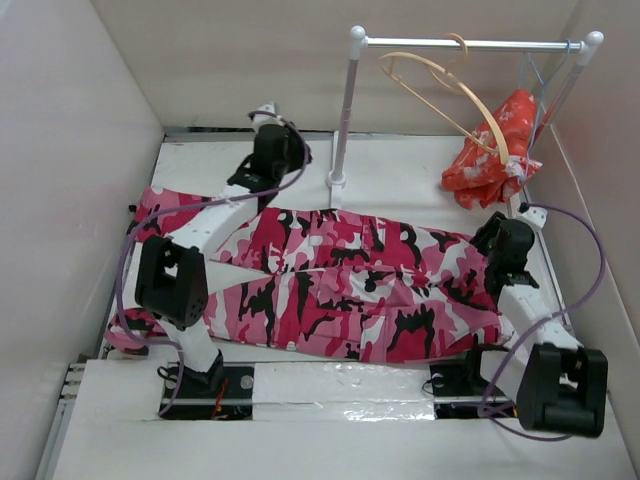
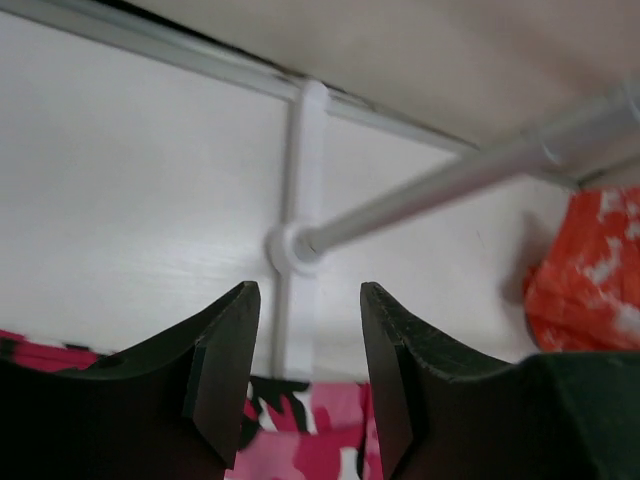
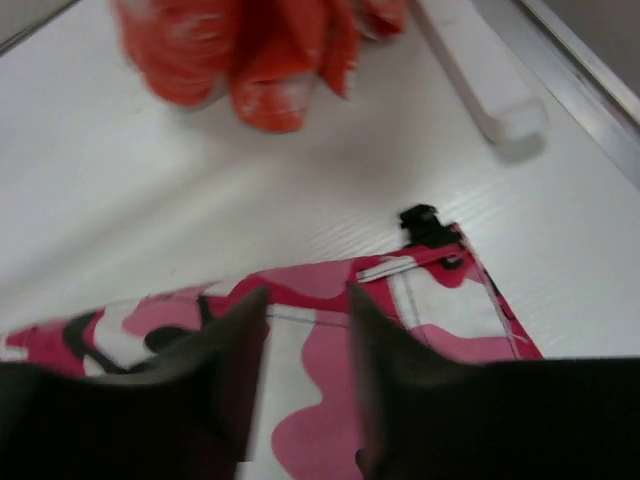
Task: Place the trousers on the hanger
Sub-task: Flatten out the trousers at the center of the board, then fold the trousers at the center of the board.
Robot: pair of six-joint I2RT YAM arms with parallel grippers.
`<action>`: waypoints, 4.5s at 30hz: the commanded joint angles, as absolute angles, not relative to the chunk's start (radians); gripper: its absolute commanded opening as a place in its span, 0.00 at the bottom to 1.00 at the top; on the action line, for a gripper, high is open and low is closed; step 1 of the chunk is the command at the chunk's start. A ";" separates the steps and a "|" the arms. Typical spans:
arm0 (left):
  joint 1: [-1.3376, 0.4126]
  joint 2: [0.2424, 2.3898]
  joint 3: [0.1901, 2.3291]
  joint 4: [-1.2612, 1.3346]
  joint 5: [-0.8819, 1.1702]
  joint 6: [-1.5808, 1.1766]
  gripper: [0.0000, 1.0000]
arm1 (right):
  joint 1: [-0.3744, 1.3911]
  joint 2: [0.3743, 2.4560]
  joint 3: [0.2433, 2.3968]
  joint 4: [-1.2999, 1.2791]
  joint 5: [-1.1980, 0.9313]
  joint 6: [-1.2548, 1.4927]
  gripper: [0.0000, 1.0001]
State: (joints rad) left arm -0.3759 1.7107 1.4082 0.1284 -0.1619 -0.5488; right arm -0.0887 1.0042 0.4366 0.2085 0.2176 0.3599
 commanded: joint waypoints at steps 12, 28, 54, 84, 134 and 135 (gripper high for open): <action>-0.727 1.655 1.022 0.400 -0.135 -0.592 0.50 | -0.373 1.472 0.638 0.272 -0.149 0.465 0.88; -0.850 1.667 0.830 0.541 -0.219 -0.535 0.50 | -0.391 1.651 0.697 0.392 -0.367 0.503 0.32; -0.683 1.453 0.683 0.410 -0.363 -0.635 0.62 | -0.325 1.384 0.603 0.570 -0.135 0.552 0.94; -0.308 0.813 0.279 -0.106 -0.279 -0.974 0.58 | 0.790 1.027 0.511 0.344 -0.072 0.244 0.51; -0.374 0.597 0.657 -0.127 -0.390 -0.776 0.35 | 1.028 2.219 1.557 0.149 -0.325 0.032 0.76; -0.374 0.595 0.654 -0.120 -0.384 -0.773 0.35 | 1.043 2.244 1.587 0.131 -0.321 0.034 0.77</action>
